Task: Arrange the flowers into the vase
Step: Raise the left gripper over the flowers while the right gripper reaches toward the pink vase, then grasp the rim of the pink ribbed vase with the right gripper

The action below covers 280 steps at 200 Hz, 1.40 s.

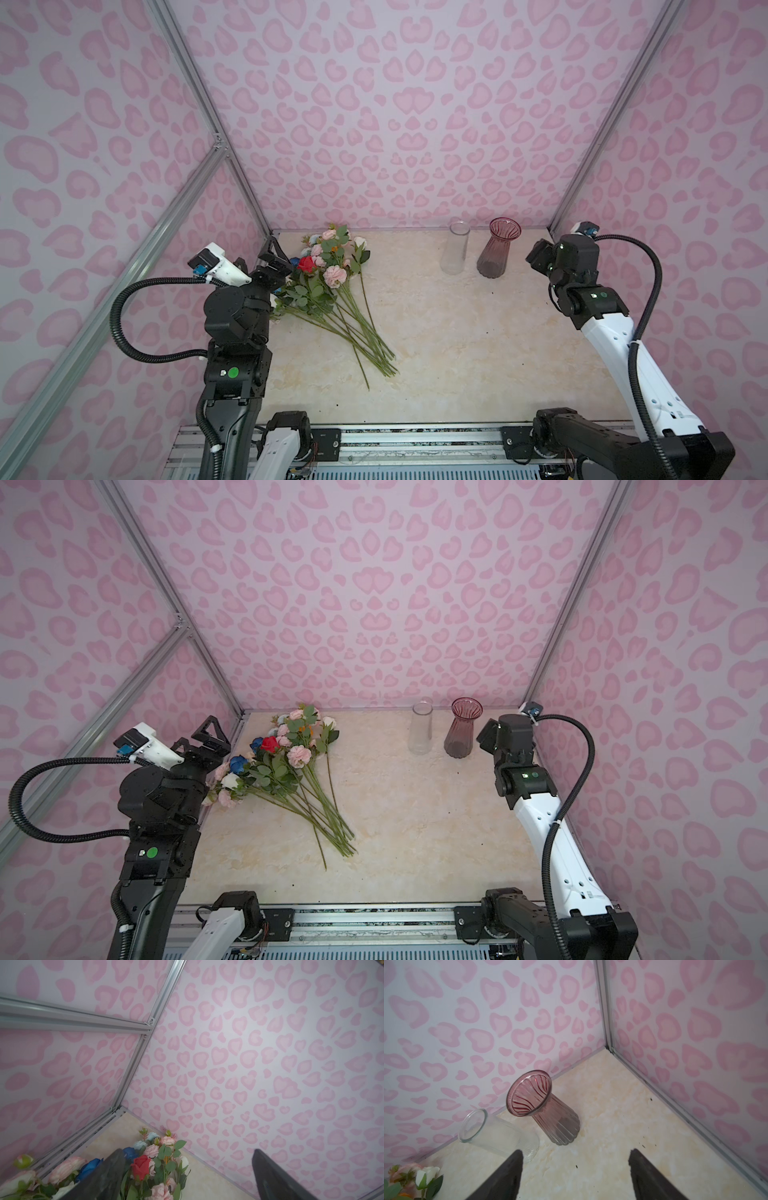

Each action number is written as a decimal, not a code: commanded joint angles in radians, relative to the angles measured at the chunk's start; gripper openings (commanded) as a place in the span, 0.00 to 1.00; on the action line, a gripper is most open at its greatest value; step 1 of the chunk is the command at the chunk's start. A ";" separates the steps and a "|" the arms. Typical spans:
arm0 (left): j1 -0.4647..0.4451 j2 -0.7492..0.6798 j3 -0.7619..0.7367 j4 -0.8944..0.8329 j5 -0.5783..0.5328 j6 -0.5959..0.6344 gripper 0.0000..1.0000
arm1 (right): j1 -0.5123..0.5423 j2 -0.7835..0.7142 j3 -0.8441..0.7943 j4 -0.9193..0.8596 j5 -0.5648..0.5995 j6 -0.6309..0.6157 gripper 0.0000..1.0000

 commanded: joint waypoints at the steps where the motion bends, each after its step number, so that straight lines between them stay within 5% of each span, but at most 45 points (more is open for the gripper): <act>1: 0.000 0.039 0.054 -0.105 0.000 -0.036 0.97 | -0.010 -0.003 0.032 -0.064 -0.104 0.057 0.71; 45: 0.000 0.237 0.230 -0.184 0.163 -0.033 0.99 | -0.008 0.172 0.311 -0.269 -0.170 -0.035 0.66; 96: -0.026 0.587 0.403 -0.185 0.509 -0.122 0.74 | -0.009 0.440 0.629 -0.416 -0.180 -0.077 0.65; 142: -0.146 0.691 0.414 -0.161 0.569 -0.034 0.74 | -0.042 0.703 0.909 -0.553 -0.203 -0.072 0.55; 212: -0.307 0.779 0.388 -0.162 0.698 -0.005 0.73 | -0.060 0.878 1.050 -0.652 -0.208 -0.122 0.51; 280: -0.380 0.756 0.299 -0.154 0.594 -0.004 0.72 | -0.073 0.948 1.083 -0.678 -0.235 -0.132 0.51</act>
